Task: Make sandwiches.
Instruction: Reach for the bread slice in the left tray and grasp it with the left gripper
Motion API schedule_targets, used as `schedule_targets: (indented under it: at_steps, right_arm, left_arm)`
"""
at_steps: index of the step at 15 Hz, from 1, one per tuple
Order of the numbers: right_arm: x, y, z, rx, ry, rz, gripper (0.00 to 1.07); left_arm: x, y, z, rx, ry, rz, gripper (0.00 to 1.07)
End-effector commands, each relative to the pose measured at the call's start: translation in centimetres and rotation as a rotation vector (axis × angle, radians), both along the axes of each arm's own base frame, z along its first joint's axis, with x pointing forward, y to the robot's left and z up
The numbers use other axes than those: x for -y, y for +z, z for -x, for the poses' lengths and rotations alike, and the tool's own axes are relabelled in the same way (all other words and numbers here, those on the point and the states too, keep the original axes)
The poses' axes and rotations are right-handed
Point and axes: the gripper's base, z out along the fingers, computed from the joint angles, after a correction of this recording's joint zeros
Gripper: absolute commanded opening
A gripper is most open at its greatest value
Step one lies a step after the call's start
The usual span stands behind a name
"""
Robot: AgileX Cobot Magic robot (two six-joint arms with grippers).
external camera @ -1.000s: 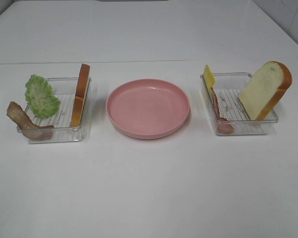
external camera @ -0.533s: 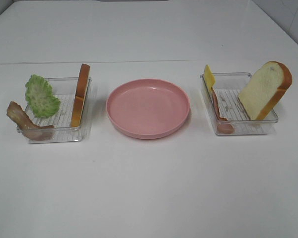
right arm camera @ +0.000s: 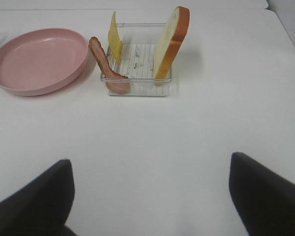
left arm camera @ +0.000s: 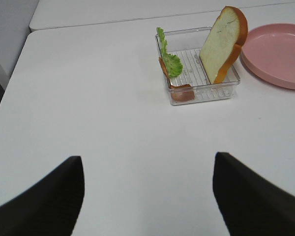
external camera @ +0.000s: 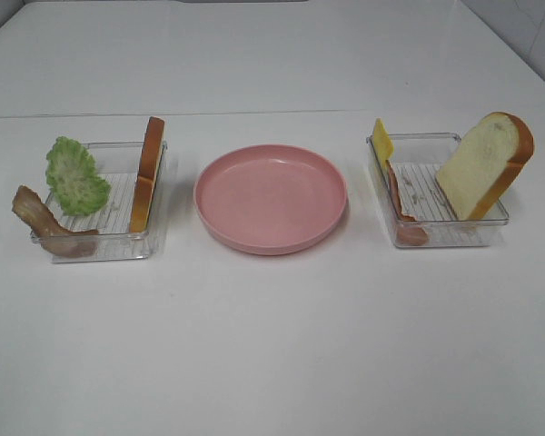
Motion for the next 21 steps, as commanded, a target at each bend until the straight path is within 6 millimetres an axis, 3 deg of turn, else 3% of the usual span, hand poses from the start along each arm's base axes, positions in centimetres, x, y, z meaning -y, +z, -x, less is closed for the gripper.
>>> schedule_targets:
  at_steps: [1,14,17,20,21]
  right_arm:
    - [0.0,0.0,0.1,0.018,-0.008,-0.009,0.81]
    - [0.0,0.0,0.1,0.018,-0.008,-0.009,0.81]
    - [0.0,0.0,0.1,0.018,-0.008,-0.009,0.81]
    - [0.0,0.0,0.1,0.018,-0.008,-0.009,0.81]
    - [0.0,0.0,0.1,0.018,-0.008,-0.009,0.81]
  left_arm:
    - [0.0,0.1,0.2,0.032,0.006,0.003,0.70]
    - [0.1,0.1,0.3,0.035,0.004,0.014,0.70]
    - [0.3,3.4,-2.0,0.176,0.003,0.087,0.70]
    - [0.4,5.0,-6.8,0.108,0.003,0.145,0.70]
    - [0.4,5.3,-7.5,0.087,0.003,0.156,0.70]
